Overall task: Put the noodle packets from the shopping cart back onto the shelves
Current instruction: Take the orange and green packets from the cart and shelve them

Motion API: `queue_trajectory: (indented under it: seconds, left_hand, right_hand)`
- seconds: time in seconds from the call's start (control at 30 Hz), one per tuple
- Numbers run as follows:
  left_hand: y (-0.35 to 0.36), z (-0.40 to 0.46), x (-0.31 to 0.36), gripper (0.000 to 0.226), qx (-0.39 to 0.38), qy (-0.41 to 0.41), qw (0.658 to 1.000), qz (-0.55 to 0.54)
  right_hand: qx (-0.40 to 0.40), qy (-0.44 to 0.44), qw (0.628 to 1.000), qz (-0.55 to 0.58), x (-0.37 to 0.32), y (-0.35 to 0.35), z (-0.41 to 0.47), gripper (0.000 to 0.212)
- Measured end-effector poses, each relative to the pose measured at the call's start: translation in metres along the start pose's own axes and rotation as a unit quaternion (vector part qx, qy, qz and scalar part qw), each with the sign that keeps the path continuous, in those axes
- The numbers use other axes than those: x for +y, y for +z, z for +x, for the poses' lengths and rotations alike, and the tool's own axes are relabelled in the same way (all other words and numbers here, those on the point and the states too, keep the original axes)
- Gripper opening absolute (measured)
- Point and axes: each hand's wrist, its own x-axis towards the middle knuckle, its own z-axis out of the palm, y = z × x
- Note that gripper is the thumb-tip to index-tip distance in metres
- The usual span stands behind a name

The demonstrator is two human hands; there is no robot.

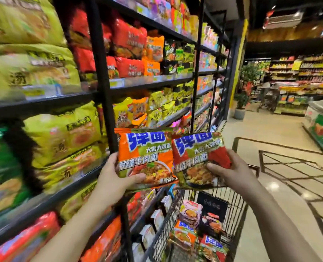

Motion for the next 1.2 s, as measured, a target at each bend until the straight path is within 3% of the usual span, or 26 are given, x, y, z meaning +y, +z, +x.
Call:
queue_trajectory:
  seconds: [0.43, 0.83, 1.03, 1.2]
  left_hand:
    - [-0.184, -0.160, -0.013, 0.076, 0.161, -0.031, 0.986, 0.027]
    - [-0.355, -0.398, 0.009, 0.072, 0.301, -0.050, 0.950, 0.069]
    - [-0.412, -0.524, 0.026, 0.079, 0.380, -0.063, 0.919, 0.086]
    - [-0.448, -0.621, 0.037, 0.079, 0.438, -0.089, 0.892, 0.074]
  right_hand:
    - [-0.163, -0.094, 0.982, 0.023, -0.087, 0.136, -0.090, 0.037]
    - [-0.292, -0.178, 0.937, 0.074, -0.180, 0.263, -0.283, 0.049]
    - [-0.361, -0.215, 0.902, 0.103, -0.224, 0.315, -0.385, 0.040]
    - [-0.413, -0.240, 0.872, 0.112, -0.251, 0.360, -0.460, 0.047]
